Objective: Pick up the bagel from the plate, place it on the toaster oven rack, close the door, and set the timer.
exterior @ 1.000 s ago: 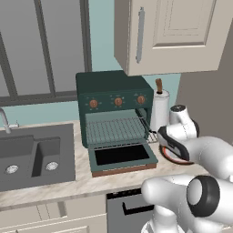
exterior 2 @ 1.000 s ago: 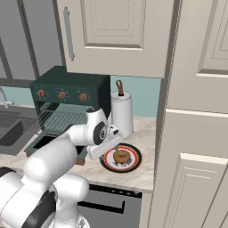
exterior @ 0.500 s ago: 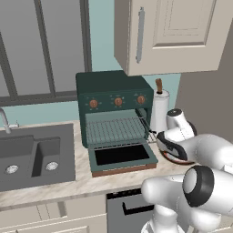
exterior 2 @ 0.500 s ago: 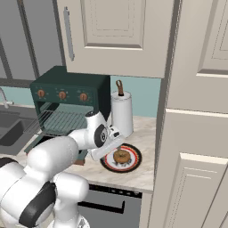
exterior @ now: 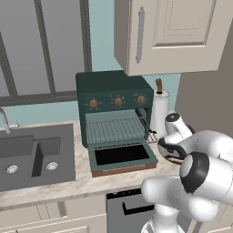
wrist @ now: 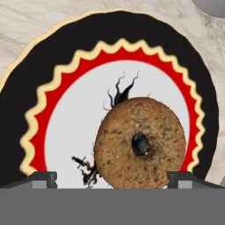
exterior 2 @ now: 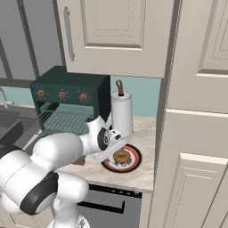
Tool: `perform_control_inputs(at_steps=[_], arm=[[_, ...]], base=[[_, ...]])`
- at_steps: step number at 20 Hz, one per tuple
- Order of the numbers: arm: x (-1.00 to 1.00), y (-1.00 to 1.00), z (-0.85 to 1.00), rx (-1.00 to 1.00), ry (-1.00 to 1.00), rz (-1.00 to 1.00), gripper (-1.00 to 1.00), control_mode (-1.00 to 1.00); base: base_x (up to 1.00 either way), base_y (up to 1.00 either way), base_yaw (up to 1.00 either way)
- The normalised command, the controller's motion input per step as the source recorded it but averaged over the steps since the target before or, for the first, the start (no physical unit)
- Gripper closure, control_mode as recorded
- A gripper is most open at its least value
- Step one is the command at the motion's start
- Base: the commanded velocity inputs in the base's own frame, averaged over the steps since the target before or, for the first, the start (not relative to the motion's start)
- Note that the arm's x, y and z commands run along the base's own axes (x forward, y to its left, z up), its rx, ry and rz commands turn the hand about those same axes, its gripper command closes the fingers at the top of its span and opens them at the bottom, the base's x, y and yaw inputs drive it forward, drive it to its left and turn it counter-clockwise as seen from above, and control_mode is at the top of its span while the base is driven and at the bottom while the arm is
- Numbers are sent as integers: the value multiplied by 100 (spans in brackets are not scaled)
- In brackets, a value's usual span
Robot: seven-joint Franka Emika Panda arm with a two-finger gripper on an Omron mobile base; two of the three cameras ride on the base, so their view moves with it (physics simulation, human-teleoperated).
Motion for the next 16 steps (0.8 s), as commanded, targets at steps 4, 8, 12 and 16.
perform_control_inputs(at_steps=[4,8,12,16], arm=[[17,-15,-15,0,0,0,-100,-100],[12,-3,-13,0,-1,0,-100,-100],[15,0,-11,0,-6,0,-100,-100],[19,0,-18,0,-11,0,-100,-100]], base=[[0,0,0],[0,0,0],[0,0,0],[0,0,0]])
